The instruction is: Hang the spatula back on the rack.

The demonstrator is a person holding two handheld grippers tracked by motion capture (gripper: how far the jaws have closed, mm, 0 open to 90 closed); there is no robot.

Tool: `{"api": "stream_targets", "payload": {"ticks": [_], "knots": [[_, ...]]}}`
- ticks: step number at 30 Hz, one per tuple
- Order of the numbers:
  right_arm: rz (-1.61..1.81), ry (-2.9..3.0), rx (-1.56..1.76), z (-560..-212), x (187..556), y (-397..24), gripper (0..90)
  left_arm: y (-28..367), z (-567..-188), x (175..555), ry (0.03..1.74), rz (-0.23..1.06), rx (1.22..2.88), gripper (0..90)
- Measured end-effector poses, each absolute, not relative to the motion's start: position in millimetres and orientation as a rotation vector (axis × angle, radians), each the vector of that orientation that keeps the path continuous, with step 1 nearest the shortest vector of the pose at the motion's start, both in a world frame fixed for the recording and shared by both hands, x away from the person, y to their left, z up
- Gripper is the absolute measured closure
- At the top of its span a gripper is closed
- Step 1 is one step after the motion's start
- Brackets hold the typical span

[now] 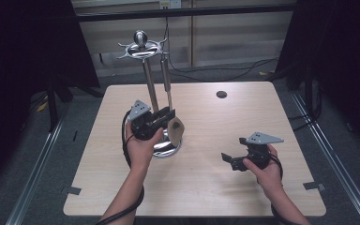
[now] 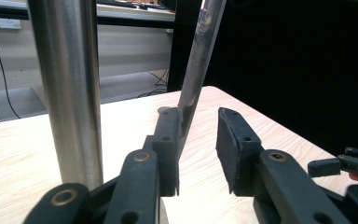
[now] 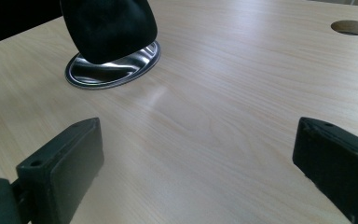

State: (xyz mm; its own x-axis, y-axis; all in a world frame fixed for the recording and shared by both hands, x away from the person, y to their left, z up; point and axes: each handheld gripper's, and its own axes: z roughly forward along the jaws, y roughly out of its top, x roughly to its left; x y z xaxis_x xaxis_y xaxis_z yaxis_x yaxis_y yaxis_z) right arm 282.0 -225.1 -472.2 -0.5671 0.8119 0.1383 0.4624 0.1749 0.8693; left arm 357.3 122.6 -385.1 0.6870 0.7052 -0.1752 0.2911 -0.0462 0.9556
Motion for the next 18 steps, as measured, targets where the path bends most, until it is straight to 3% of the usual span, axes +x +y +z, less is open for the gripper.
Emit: {"api": "stream_targets", "payload": {"ticks": [18], "knots": [[1.352, 2.099, 1.201, -470.8, 280.6, -224.5, 1.9, 125.8, -387.4, 345.0, 0.789, 0.438, 1.667, 38.1]]}}
